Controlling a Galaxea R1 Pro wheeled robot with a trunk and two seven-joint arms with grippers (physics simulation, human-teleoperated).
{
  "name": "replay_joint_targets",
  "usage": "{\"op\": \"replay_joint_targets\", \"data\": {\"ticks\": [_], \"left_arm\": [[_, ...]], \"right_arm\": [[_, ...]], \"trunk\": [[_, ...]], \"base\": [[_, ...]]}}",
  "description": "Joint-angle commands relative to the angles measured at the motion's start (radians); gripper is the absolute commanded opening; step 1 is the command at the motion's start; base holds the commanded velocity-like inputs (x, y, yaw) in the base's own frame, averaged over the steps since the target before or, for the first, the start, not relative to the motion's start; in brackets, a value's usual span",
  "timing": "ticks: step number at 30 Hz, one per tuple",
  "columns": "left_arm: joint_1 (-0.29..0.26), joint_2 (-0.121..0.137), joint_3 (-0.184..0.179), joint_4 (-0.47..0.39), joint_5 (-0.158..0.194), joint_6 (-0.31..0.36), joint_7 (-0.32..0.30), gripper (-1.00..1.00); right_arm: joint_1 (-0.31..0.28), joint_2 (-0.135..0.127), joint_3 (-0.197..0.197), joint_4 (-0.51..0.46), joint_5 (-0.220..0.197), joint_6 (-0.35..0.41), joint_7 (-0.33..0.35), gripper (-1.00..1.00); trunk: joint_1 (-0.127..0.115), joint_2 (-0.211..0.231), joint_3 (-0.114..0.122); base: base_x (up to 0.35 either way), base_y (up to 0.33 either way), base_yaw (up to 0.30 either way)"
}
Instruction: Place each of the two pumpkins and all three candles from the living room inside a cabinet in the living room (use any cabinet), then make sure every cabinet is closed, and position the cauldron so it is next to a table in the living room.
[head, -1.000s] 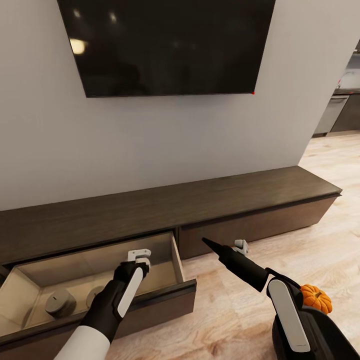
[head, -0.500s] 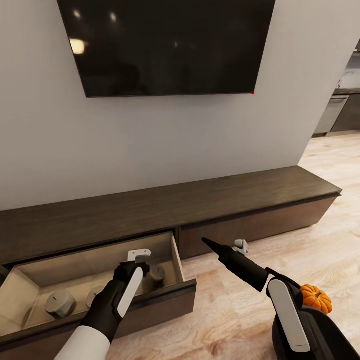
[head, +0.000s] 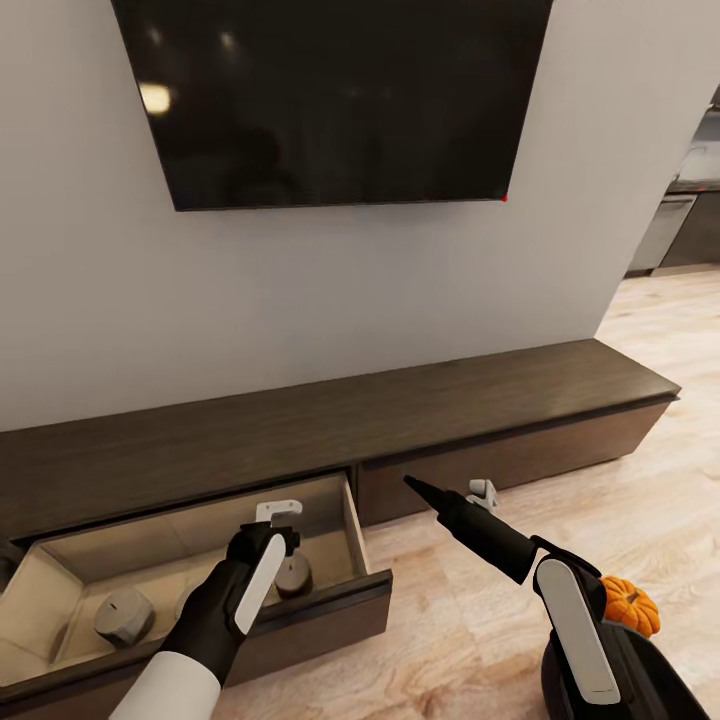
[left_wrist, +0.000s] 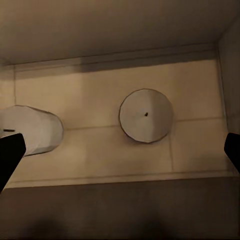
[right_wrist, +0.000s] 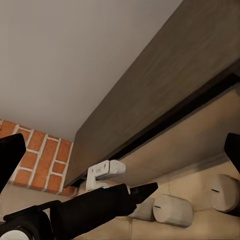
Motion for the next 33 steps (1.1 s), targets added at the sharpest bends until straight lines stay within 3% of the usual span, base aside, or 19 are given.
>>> {"op": "replay_joint_targets", "data": {"ticks": [1, 11, 16, 17, 33], "left_arm": [[-0.001, 0.0, -0.001, -0.001, 0.011, 0.004, 0.01, 1.0], [-0.001, 0.001, 0.002, -0.001, 0.009, 0.017, 0.01, 1.0], [0.0, 0.002, 0.003, -0.001, 0.009, 0.025, 0.01, 1.0], [0.0, 0.002, 0.004, -0.001, 0.009, 0.026, 0.01, 1.0], [-0.001, 0.007, 0.004, -0.001, 0.009, 0.032, 0.005, 1.0]], "right_arm": [[-0.001, 0.001, -0.003, 0.0, 0.002, 0.007, 0.004, 1.0], [-0.001, 0.003, -0.003, 0.001, 0.001, 0.007, -0.004, 1.0], [-0.001, 0.004, -0.003, 0.001, -0.002, 0.008, -0.058, 1.0], [-0.001, 0.016, -0.004, 0.001, -0.002, 0.009, -0.069, 1.0], [-0.001, 0.018, 0.009, 0.005, -0.001, 0.005, -0.069, 1.0]], "trunk": [[-0.004, 0.007, 0.002], [-0.042, 0.077, 0.034], [-0.062, 0.112, 0.049], [-0.065, 0.119, 0.052], [-0.127, 0.231, 0.103]], "base": [[-0.037, 0.0, 0.0], [-0.116, 0.0, 0.0], [-0.16, 0.0, 0.0], [-0.015, 0.0, 0.0], [-0.001, 0.0, 0.0]]}}
